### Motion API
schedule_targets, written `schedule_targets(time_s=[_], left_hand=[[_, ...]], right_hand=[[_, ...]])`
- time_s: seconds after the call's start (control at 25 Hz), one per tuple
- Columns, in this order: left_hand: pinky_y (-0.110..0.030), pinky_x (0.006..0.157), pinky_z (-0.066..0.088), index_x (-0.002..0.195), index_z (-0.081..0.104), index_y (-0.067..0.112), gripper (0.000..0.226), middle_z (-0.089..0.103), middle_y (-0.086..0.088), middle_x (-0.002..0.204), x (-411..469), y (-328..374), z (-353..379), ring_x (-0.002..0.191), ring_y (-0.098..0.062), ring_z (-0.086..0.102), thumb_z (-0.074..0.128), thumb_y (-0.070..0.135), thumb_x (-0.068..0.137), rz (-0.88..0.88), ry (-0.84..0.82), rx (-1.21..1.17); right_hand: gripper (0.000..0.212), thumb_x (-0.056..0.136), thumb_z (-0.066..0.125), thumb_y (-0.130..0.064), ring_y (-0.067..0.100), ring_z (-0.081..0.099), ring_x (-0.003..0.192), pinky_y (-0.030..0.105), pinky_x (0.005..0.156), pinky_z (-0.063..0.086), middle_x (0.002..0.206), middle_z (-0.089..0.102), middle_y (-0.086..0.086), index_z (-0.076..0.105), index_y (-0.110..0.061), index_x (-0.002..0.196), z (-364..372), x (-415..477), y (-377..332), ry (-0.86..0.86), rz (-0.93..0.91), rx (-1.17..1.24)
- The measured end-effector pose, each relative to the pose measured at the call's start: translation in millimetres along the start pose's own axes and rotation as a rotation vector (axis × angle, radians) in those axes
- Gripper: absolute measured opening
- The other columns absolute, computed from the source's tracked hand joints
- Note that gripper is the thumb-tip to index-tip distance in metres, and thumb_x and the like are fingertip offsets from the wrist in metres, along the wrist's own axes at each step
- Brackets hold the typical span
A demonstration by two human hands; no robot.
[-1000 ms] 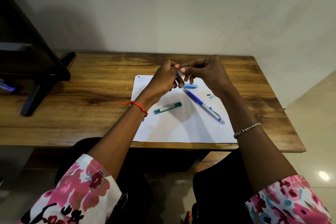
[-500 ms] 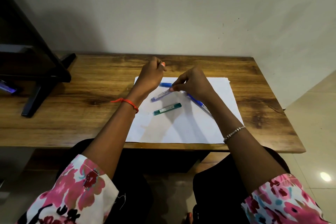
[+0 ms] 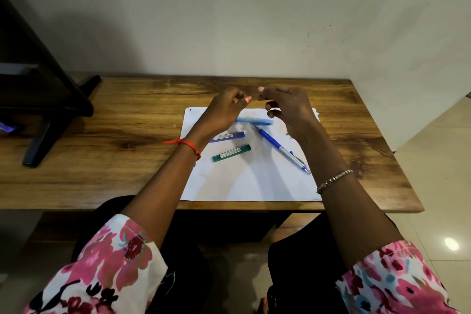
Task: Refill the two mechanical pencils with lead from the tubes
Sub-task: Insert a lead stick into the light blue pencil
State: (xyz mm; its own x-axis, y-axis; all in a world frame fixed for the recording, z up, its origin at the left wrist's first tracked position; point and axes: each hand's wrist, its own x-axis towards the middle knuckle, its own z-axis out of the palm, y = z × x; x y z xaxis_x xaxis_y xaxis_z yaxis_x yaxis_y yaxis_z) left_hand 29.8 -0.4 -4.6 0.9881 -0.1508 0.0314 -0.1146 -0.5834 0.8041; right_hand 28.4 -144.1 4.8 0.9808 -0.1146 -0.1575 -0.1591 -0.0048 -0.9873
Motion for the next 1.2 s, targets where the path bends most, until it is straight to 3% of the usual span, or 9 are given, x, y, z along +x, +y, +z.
schedule_targets(time_s=[0.2, 0.36, 0.48, 0.6, 0.8, 0.92, 1.2], left_hand=[[-0.033, 0.092, 0.039, 0.106, 0.064, 0.005, 0.021, 0.058, -0.011, 0.119, 4.5, -19.9, 9.0, 0.114, -0.027, 0.050, 0.061, 0.008, 0.085, 0.178, -0.006, 0.437], [-0.027, 0.074, 0.041, 0.106, 0.065, 0.006, 0.020, 0.061, -0.012, 0.112, 2.6, -22.3, 16.2, 0.101, -0.026, 0.056, 0.059, 0.010, 0.087, 0.186, 0.022, 0.561], [-0.025, 0.069, 0.038, 0.102, 0.064, 0.007, 0.016, 0.062, -0.012, 0.108, 2.8, -23.1, 17.0, 0.097, -0.025, 0.057, 0.057, 0.008, 0.087, 0.160, 0.074, 0.518], [-0.030, 0.073, 0.046, 0.097, 0.063, 0.005, 0.013, 0.063, -0.011, 0.104, 6.1, -17.2, 10.7, 0.093, -0.026, 0.057, 0.056, 0.005, 0.087, 0.109, 0.152, 0.271], [-0.001, 0.060, 0.036, 0.098, 0.062, -0.003, 0.015, 0.063, -0.015, 0.100, -0.2, 2.9, 4.3, 0.078, -0.014, 0.050, 0.057, -0.004, 0.083, 0.154, 0.200, -0.006], [0.000, 0.058, 0.037, 0.097, 0.061, -0.004, 0.014, 0.063, -0.017, 0.100, -2.9, 5.0, 4.2, 0.079, -0.014, 0.051, 0.056, -0.004, 0.084, 0.164, 0.211, -0.034], [0.001, 0.060, 0.038, 0.099, 0.060, -0.004, 0.015, 0.063, -0.016, 0.101, -3.6, 4.6, 4.1, 0.079, -0.014, 0.051, 0.057, -0.003, 0.084, 0.168, 0.194, -0.025]], right_hand=[[0.010, 0.084, 0.065, -0.008, 0.014, 0.050, 0.053, 0.019, 0.044, 0.040, 0.073, 0.067, 0.007, 0.068, -0.003, 0.077, -20.0, 6.3, -1.9, 0.194, -0.080, 0.042], [0.013, 0.083, 0.065, -0.005, 0.013, 0.049, 0.051, 0.019, 0.044, 0.040, 0.071, 0.067, 0.006, 0.067, -0.006, 0.070, -22.5, 7.3, -2.2, 0.232, -0.084, 0.086], [0.008, 0.082, 0.065, -0.004, 0.012, 0.051, 0.052, 0.019, 0.045, 0.040, 0.071, 0.067, 0.006, 0.070, 0.001, 0.084, -20.3, 6.1, -3.7, 0.268, -0.111, 0.114], [0.013, 0.079, 0.065, 0.000, 0.009, 0.052, 0.050, 0.019, 0.043, 0.040, 0.067, 0.067, 0.004, 0.070, -0.001, 0.091, -16.9, 3.7, -9.4, 0.321, -0.231, 0.180], [0.032, 0.078, 0.066, 0.000, 0.017, 0.050, 0.051, 0.026, 0.048, 0.043, 0.069, 0.067, 0.005, 0.063, -0.012, 0.108, -14.0, -3.2, -16.2, 0.320, -0.542, 0.239], [0.036, 0.080, 0.065, -0.002, 0.023, 0.053, 0.058, 0.027, 0.048, 0.044, 0.074, 0.067, 0.012, 0.061, -0.007, 0.115, -13.9, -5.6, -17.0, 0.317, -0.625, 0.217], [0.035, 0.080, 0.066, -0.004, 0.021, 0.058, 0.065, 0.025, 0.051, 0.044, 0.074, 0.067, 0.010, 0.061, -0.007, 0.115, -12.4, -8.4, -18.5, 0.286, -0.704, 0.183]])
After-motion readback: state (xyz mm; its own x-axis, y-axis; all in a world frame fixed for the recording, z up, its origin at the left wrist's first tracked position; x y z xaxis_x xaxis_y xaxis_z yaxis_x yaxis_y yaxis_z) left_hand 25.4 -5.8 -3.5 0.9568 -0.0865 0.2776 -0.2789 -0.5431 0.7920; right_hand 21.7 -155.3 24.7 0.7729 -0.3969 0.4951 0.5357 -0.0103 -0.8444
